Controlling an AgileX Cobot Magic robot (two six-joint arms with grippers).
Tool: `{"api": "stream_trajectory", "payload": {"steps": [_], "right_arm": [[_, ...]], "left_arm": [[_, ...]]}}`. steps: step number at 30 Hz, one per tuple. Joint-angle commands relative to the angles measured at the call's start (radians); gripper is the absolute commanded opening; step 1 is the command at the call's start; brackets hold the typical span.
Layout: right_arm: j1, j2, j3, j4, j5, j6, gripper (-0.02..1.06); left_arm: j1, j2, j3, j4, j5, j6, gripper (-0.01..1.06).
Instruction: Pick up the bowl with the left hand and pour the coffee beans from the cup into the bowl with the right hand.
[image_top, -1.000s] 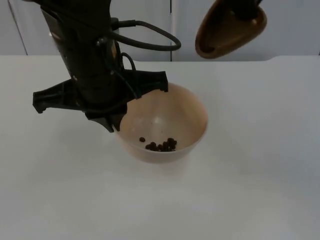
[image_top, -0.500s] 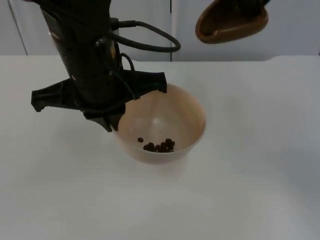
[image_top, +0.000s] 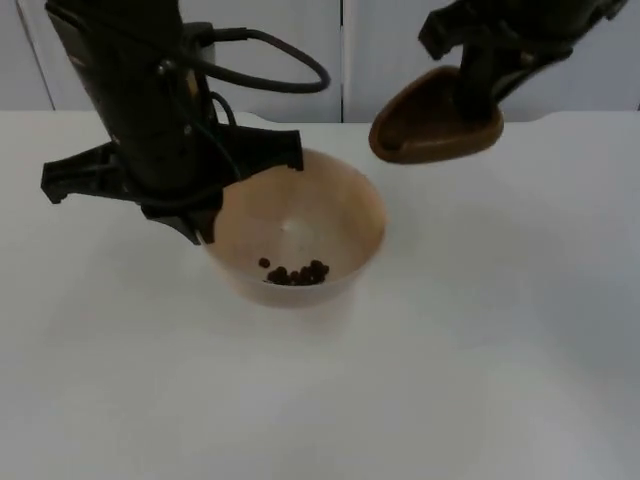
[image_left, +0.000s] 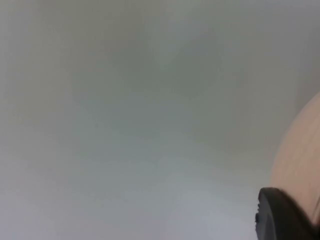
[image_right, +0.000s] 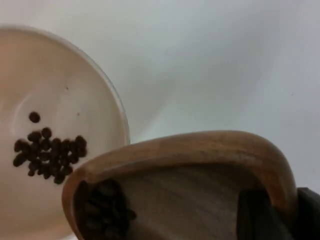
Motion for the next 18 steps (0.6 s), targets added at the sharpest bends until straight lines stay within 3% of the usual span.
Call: {"api": "stream_trajectory", "payload": {"steps": [1,9,11,18], "right_arm": [[-0.005,-0.011,0.022,0.006,-0.045,0.018,0.00],[-0.073,-0.011,0.116,0.069,-0.133,0.044,0.00],[-0.091,-0.011,0.158,0.070,-0.168,0.048,0.00],[-0.109,0.001,0.252,0.104,-0.283,0.051,0.00]], "left_arm": [[0.018,-0.003,-0.004,-0.020,-0.011,0.028,0.00],[0.102,-0.003,-0.002,-0.083,-0.033,0.156,0.00],[0.120,-0.003,0.025,-0.134,-0.086,0.216,0.00],[0.154,0.003,0.135,-0.171,-0.221,0.246,0.00]]}}
